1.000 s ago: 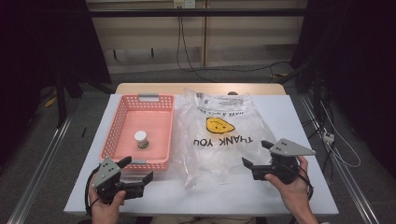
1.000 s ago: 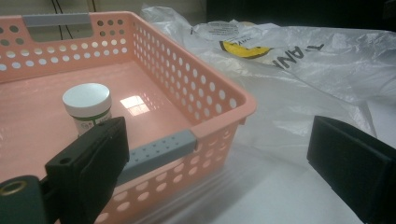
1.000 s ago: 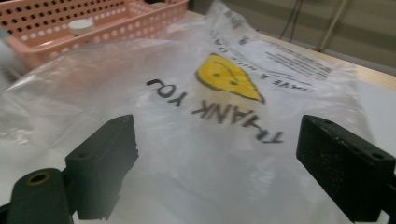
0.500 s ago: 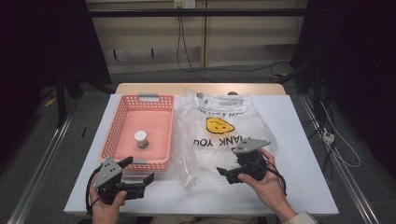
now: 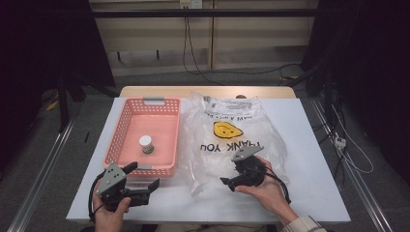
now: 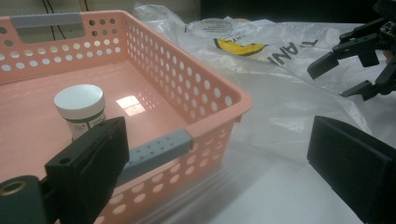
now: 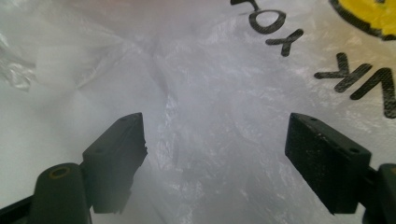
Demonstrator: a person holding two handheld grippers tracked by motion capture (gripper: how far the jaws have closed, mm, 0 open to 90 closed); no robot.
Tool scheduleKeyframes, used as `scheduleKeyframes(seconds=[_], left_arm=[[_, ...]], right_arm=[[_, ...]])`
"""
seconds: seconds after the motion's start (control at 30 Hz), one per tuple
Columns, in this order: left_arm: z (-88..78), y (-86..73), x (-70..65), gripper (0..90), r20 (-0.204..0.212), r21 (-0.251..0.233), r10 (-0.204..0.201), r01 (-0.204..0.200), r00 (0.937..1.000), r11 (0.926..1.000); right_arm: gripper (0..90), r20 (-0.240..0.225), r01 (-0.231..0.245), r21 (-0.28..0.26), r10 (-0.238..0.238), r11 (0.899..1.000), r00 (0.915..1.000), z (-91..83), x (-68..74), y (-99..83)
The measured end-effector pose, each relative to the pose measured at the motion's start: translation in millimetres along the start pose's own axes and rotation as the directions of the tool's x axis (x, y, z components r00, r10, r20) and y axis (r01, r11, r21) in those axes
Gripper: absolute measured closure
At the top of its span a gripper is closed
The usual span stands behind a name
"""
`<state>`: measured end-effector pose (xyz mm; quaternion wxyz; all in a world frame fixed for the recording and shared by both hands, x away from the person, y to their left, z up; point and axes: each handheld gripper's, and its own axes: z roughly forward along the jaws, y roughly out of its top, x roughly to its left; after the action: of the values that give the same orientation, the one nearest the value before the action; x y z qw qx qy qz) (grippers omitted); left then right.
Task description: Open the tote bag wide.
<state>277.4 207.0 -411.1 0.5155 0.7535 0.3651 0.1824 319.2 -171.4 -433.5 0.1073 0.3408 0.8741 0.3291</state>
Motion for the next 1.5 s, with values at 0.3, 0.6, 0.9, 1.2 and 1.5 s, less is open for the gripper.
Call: scheduleKeyframes(seconds=[0.3,0.6,0.9,1.2,1.5], left_arm=[[0.7,-0.2,-0.2,5.3,0.0,0.006,0.004,-0.004,1.0,1.0],[1.4,-0.3,-0.1,5.2,0.004,0.011,0.004,-0.004,1.0,0.9999],[1.6,-0.1,0.0,5.3,0.007,0.012,0.007,-0.007,0.9999,0.9999],[2.2,-0.2,-0.1,5.2,0.011,0.017,0.009,-0.01,0.9999,0.9998],[3.3,-0.3,-0.9,5.2,0.017,0.022,0.014,-0.014,0.9998,0.9997]], right_arm=[[38.8,0.053,0.036,0.04,-0.038,0.999,0.9979,6.3,-1.9,-2.1],[62.1,0.083,-0.024,0.053,0.019,0.998,0.9964,18.1,-13.6,-3.3],[77.1,0.066,-0.041,0.005,0.04,0.999,0.997,12.8,-18.8,-0.1],[69.6,0.082,-0.054,0.047,0.05,0.997,0.9954,22.3,-24.6,-2.1],[87.0,0.033,-0.092,0.047,0.091,0.995,0.9953,23.8,-26.9,-1.3]])
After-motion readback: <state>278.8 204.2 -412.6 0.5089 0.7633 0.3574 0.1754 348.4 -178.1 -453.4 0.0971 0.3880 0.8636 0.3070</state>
